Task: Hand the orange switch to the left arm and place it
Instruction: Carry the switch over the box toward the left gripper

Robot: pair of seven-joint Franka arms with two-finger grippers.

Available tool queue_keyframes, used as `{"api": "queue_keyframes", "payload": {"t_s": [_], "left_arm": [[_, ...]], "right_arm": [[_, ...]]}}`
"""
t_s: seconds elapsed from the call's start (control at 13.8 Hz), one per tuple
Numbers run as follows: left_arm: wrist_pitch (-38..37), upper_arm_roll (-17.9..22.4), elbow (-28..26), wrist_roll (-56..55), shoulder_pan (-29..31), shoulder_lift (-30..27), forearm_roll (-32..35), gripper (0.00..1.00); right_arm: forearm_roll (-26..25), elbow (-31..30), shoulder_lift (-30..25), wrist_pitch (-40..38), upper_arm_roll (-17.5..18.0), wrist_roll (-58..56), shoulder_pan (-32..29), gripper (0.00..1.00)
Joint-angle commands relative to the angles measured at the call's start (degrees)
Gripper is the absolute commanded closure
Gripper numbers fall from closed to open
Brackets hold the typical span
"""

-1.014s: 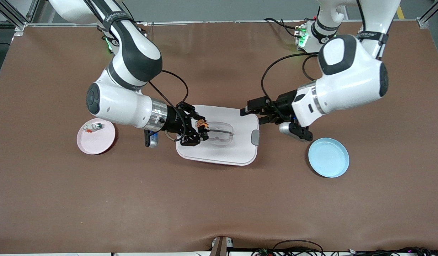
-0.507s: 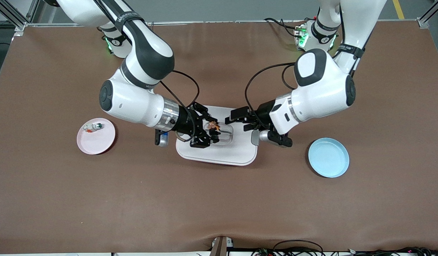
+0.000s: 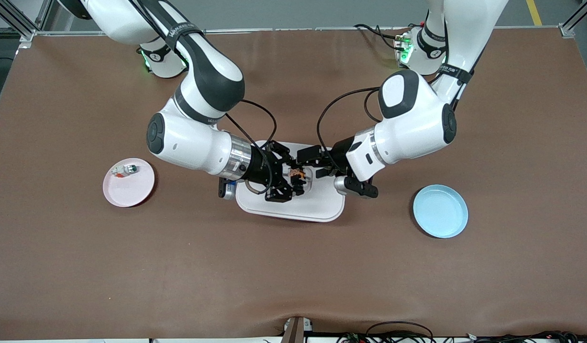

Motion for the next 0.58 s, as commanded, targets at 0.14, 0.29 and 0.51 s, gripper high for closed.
{"api": "queue_keyframes", "payload": {"t_s": [0.14, 0.29, 0.51], "left_arm": [[1.19, -0.03, 2.22, 0.96, -1.10, 1.91, -0.76, 0.00], [1.19, 0.05, 3.54, 1.40, -0.85, 2.97, -0.58, 0.00], [1.19, 0.23, 4.24, 1.57, -0.40, 3.41, -0.49, 0.00]], "right_arm": [[0.66, 3.45, 1.17, -0.12, 0.02, 1.72, 0.53, 1.00], [0.66, 3.98, 1.17, -0.21, 0.02, 1.90, 0.45, 1.00], [0.66, 4.07, 1.26, -0.73, 0.02, 1.82, -0.08, 1.00]]}}
